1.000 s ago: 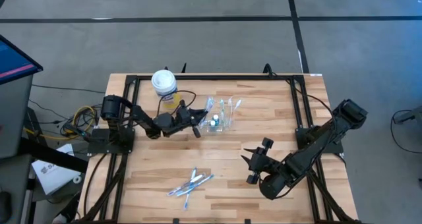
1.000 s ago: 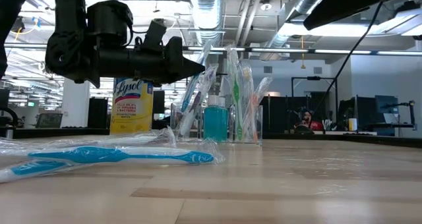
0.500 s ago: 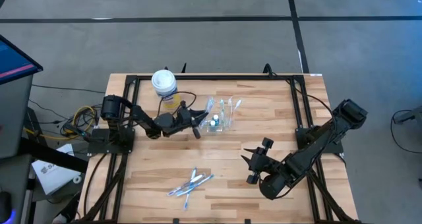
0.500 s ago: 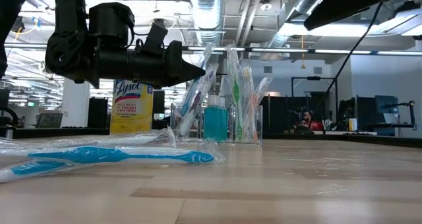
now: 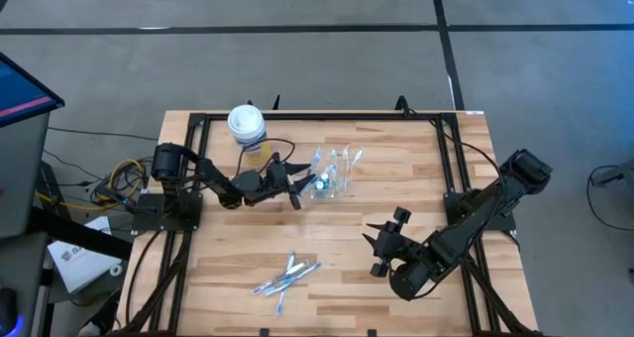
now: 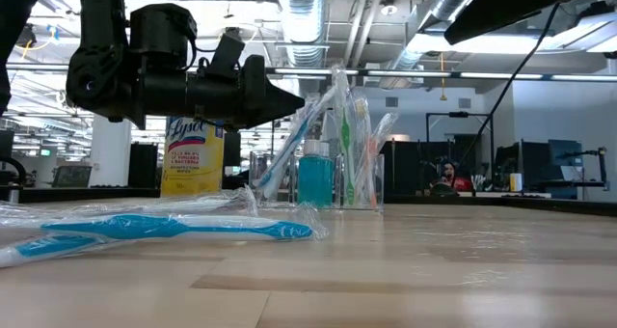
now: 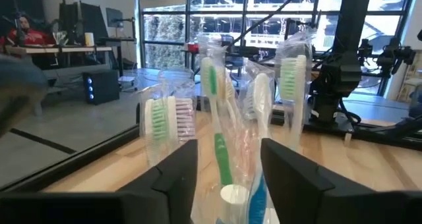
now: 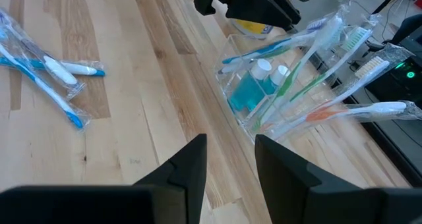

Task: Pick & Place toothbrushing station
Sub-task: Put the right blue toothbrush into the transparent organizer

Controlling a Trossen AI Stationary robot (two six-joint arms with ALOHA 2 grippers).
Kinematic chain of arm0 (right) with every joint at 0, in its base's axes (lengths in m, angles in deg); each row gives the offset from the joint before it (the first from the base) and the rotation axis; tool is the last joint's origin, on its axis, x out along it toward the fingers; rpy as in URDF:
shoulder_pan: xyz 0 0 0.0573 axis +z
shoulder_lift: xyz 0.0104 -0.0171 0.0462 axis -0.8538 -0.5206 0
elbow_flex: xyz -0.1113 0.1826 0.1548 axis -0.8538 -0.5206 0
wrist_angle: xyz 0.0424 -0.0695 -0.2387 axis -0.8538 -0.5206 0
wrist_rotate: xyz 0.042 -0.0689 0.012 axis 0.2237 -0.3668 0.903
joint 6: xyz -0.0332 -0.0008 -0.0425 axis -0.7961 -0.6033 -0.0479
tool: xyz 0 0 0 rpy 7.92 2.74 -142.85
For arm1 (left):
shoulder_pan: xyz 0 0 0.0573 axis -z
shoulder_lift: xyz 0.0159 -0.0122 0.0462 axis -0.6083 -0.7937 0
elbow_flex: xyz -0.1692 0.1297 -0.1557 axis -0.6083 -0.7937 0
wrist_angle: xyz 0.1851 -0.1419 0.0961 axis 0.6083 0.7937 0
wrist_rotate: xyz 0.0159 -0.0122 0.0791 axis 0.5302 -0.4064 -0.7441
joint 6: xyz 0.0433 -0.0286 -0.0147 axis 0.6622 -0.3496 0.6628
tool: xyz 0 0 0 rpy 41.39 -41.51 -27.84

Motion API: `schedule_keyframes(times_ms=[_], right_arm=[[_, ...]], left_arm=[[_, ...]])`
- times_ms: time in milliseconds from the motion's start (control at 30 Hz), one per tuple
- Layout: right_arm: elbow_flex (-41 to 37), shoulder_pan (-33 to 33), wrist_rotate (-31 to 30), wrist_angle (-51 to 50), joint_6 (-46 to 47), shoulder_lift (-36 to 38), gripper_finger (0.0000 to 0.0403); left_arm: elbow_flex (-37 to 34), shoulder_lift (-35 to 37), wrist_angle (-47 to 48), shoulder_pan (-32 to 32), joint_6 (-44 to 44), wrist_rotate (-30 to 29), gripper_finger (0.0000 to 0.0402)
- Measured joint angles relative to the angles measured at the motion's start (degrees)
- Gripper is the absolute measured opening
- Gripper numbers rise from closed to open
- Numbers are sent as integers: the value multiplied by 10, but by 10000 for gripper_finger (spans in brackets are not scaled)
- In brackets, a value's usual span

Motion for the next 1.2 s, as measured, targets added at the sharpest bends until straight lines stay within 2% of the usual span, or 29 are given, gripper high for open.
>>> schedule_keyframes(times_ms=[300,433,667,867,1000,1200], right_arm=[[0,0,0,0,0,0,118],[0,0,0,0,0,0,118],[0,-1,0,0,0,0,118],[0,0,0,-3,0,0,118],[0,0,0,-4,0,0,118],[0,0,0,-4,0,0,118]], left_arm=[[0,0,0,13,10,4,155],[0,0,2,15,17,33,148],[33,1,88,12,17,35,143],[51,6,86,12,33,29,137],[50,6,93,11,31,25,112],[50,6,96,11,31,25,29]])
